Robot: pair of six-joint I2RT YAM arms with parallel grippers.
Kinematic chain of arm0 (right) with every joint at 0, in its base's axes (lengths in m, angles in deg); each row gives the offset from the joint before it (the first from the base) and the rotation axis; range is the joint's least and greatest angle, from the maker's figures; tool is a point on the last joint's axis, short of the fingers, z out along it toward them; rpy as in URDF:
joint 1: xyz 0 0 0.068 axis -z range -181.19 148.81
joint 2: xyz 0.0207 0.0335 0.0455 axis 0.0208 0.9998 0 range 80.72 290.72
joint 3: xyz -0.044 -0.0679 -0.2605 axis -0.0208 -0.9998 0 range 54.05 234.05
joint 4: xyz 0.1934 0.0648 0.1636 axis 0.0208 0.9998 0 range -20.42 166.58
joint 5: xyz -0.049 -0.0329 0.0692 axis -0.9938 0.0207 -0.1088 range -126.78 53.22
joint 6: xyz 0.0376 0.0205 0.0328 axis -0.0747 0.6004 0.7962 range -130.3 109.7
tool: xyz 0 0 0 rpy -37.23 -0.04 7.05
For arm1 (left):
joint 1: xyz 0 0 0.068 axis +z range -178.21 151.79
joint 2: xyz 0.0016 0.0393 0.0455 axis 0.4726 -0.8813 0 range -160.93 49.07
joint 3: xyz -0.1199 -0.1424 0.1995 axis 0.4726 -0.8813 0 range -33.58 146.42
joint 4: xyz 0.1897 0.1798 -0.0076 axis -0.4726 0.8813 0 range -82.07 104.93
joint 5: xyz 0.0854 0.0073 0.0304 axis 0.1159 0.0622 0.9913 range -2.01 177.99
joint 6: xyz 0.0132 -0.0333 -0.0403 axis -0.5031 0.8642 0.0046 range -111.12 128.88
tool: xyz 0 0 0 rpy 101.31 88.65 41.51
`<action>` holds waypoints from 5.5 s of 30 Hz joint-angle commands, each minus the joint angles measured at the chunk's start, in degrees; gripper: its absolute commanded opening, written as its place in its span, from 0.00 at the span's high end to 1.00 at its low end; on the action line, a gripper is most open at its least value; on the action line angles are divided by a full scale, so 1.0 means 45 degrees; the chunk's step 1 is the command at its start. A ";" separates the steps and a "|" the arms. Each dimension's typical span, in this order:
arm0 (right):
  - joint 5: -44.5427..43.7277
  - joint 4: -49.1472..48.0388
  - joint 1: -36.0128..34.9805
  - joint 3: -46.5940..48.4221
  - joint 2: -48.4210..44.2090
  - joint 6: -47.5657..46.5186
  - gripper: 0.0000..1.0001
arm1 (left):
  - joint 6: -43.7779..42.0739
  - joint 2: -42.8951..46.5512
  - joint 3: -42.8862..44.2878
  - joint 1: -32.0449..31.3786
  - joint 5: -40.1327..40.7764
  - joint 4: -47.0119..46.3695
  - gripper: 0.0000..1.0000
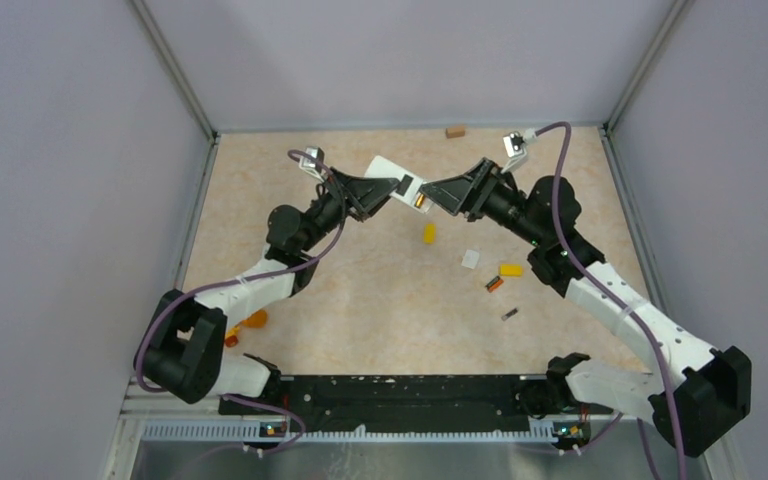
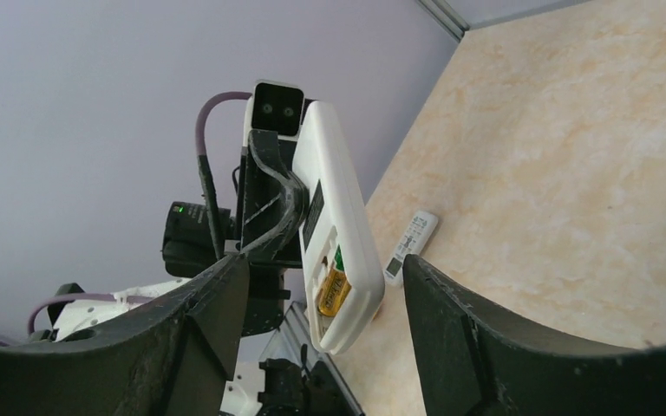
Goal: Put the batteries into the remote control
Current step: Load the battery into the remote control, then pick up the battery from the center of the board.
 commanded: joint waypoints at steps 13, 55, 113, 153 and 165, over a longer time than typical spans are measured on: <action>0.2139 -0.2457 0.0146 -0.0962 -0.0362 -0.1372 0.69 | -0.0156 0.0517 0.0540 0.0284 -0.2250 -0.0560 1.00; 0.6225 -0.4313 -0.0088 -0.2147 0.0013 -0.0131 0.98 | -0.4971 0.1191 0.3450 0.0275 -0.8393 0.5721 0.77; -0.8953 1.2939 -0.0013 -0.2587 0.0137 0.0372 0.52 | -1.2091 0.1825 0.3346 0.0904 -0.1554 1.3585 1.00; -0.6561 1.0572 0.0165 -0.0694 0.0066 -1.7674 0.53 | -1.0084 0.2371 0.4086 0.2620 -0.3399 1.3672 1.00; -0.3452 1.4322 -0.0025 -0.2295 -0.1461 -2.1425 0.56 | -0.9655 0.3061 0.3758 0.3883 -0.3847 1.3879 1.00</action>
